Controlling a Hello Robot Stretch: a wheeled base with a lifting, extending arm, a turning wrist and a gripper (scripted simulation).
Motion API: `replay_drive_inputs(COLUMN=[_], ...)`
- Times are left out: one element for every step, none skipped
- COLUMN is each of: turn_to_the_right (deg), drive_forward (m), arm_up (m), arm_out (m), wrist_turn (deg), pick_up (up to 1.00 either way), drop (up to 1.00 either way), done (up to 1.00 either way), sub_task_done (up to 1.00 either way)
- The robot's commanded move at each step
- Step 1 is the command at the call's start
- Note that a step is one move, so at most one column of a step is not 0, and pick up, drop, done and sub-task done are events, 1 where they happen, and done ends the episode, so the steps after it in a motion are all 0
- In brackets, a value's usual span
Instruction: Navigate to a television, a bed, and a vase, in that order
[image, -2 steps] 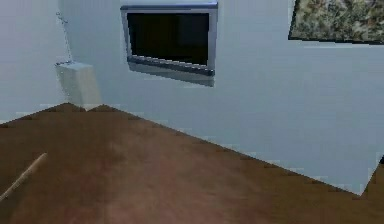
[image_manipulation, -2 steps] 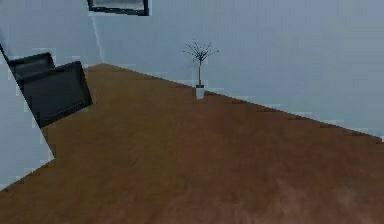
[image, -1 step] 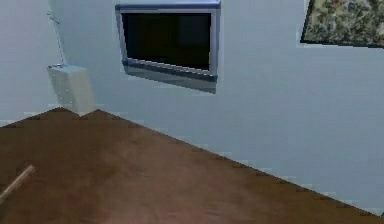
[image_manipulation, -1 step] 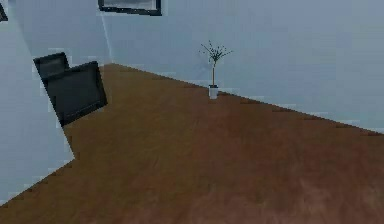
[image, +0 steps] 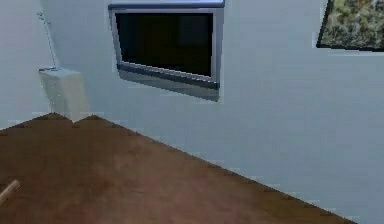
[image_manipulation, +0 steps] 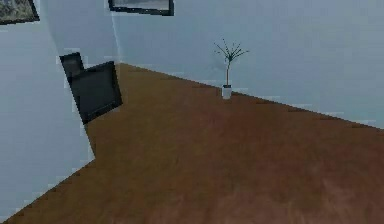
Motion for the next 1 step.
replay_drive_inputs(turn_to_the_right=[27.0], drive_forward=[0.00], arm_up=[0.00], arm_out=[0.00], wrist_turn=[0.0], pick_up=[0.00], drop=[0.00], done=[0.00], sub_task_done=[0.00])
